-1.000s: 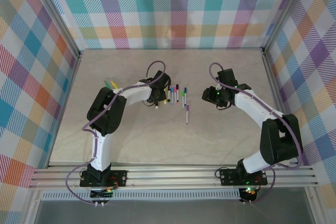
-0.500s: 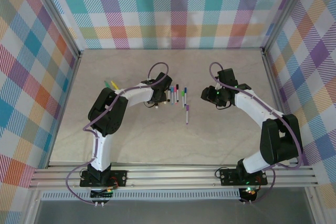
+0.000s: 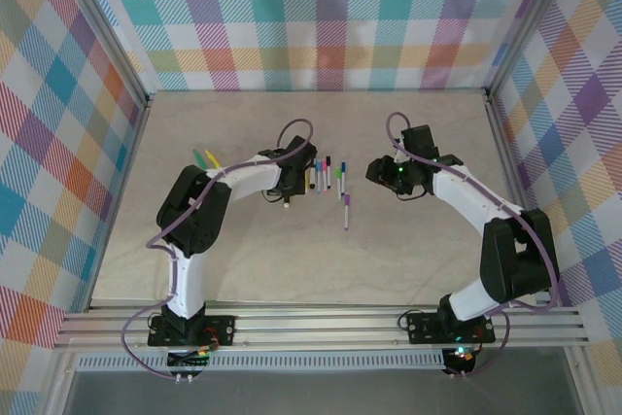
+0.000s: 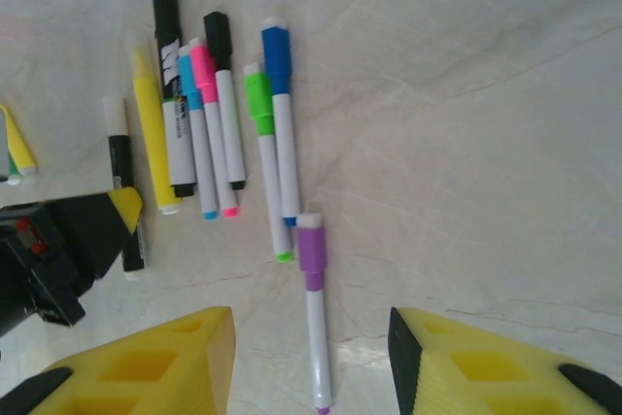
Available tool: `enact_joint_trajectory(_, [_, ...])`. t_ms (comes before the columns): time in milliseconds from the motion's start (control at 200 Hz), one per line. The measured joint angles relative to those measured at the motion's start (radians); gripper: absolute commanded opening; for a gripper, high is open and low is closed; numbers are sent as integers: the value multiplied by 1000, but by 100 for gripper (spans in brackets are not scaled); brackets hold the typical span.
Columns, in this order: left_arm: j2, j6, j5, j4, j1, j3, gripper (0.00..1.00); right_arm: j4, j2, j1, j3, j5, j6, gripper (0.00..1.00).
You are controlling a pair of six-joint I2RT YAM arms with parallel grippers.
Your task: Open the pen caps
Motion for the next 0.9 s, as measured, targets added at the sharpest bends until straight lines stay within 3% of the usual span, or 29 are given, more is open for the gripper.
enact_joint_trajectory(165, [-93,61,123,-45,-1,-8,0,59,64,19,13,-59,27,53])
enact_joint_trajectory(555, [-258,106,492,14,-2,-81,0,244,177,65,73,-218,148,54])
enact_joint_trajectory(900, [-264,106,616,48,-2,-93,0,340,254,124,121,-303,237,54])
